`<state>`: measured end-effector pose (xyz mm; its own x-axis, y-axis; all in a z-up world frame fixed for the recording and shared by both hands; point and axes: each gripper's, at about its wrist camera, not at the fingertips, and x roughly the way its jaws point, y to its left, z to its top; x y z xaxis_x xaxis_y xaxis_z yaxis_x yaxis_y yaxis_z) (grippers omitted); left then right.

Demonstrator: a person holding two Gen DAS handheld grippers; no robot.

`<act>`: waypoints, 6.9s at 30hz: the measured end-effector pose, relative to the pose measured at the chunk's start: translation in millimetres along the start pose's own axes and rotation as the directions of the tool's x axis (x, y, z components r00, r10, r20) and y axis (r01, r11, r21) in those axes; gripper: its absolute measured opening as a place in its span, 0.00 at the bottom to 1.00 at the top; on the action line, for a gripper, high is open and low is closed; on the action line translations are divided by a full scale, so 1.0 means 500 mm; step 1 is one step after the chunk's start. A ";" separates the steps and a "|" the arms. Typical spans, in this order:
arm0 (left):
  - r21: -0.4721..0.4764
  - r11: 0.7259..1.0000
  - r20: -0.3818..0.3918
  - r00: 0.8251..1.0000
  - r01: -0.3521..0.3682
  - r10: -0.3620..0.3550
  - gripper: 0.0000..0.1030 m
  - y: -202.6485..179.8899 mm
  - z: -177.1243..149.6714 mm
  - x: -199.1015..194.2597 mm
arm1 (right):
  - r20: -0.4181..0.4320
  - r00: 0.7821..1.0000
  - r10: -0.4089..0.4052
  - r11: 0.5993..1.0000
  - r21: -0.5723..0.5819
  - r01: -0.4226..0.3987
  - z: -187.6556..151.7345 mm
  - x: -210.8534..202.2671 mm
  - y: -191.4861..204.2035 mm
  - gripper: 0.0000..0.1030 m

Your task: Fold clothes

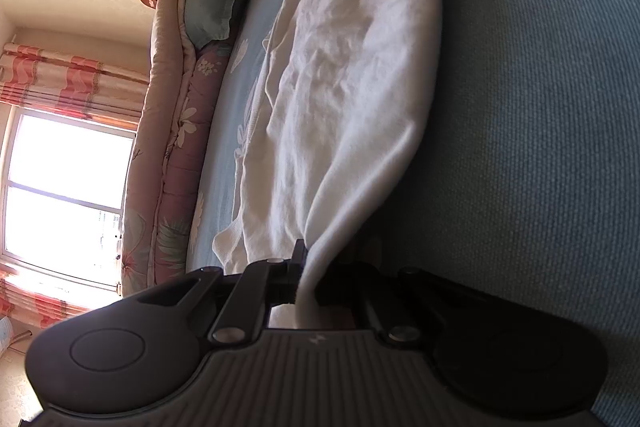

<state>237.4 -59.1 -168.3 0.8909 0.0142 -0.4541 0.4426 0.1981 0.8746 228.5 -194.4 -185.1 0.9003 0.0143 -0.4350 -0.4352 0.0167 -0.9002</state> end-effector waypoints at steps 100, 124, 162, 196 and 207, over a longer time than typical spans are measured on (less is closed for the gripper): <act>-0.739 0.487 0.203 0.843 0.466 -0.498 0.48 0.169 -0.155 -0.370 | 0.274 0.836 0.475 0.514 0.684 -0.517 -0.177 -0.348 -0.119 0.54; -0.915 -0.045 0.384 0.832 0.400 -0.401 0.63 0.150 -0.152 -0.149 | 0.352 0.892 0.284 0.064 0.921 -0.384 -0.184 -0.246 -0.142 0.76; -0.964 -0.123 0.264 0.883 0.234 -0.388 0.74 0.141 -0.216 -0.153 | 0.362 0.870 0.333 -0.064 0.930 -0.363 -0.194 -0.237 -0.104 0.80; -0.955 -0.260 0.270 0.788 0.145 -0.553 0.75 0.048 -0.259 -0.356 | 0.399 0.860 0.318 -0.078 0.915 -0.396 -0.154 -0.353 -0.091 0.84; -0.966 -0.215 0.243 0.793 0.145 -0.558 0.81 0.066 -0.230 -0.365 | 0.408 0.868 0.284 -0.075 0.912 -0.404 -0.160 -0.401 -0.091 0.87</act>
<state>77.9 57.4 -76.1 0.4843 -0.3376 -0.8071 -0.0646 0.9062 -0.4179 68.4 -278.1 -58.7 0.6553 0.4248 -0.6245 -0.3361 0.9045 0.2625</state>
